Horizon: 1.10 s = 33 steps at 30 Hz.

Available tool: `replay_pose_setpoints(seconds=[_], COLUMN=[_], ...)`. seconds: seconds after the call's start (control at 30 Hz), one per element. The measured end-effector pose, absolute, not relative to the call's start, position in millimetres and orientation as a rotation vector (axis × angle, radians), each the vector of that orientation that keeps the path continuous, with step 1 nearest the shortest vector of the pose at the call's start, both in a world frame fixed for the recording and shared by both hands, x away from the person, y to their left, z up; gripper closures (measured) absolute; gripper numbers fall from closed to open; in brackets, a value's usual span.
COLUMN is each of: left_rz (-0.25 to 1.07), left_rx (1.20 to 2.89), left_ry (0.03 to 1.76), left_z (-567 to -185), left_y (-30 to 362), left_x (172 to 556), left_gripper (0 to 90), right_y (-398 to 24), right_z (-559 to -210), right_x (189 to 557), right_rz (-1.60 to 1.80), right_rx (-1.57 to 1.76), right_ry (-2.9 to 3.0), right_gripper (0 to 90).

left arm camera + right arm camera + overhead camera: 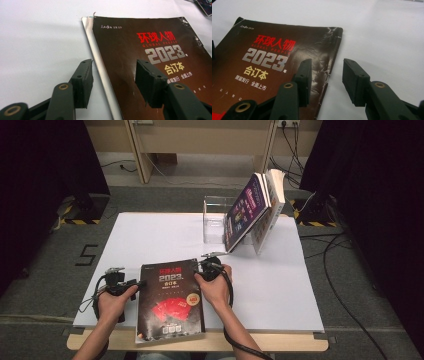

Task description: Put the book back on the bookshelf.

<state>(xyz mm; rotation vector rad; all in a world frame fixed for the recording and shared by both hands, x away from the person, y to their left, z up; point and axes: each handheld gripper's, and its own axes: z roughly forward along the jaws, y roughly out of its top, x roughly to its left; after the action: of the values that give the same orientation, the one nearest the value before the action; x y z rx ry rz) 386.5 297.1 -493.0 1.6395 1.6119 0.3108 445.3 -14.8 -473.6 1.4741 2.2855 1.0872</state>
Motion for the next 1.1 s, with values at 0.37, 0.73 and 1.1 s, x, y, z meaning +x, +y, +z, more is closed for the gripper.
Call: replay_pose_setpoints(seconds=[0.37,0.73,1.1], left_rz=[0.289,0.273,0.236], left_rx=[1.636,1.626,1.602], left_ry=[1.607,1.623,1.661], left_z=[-493,-493,-492], left_y=[295,295,299], left_x=[388,390,393], left_gripper=[50.2,51.5,58.9], right_y=[-7,-2,-3], right_z=[-483,-485,-486], right_x=[445,444,443], right_rz=[1.072,1.067,1.060], right_rx=[1.504,1.481,1.511], right_ry=[2.323,2.327,2.299], right_gripper=[60.7,60.2,70.0])
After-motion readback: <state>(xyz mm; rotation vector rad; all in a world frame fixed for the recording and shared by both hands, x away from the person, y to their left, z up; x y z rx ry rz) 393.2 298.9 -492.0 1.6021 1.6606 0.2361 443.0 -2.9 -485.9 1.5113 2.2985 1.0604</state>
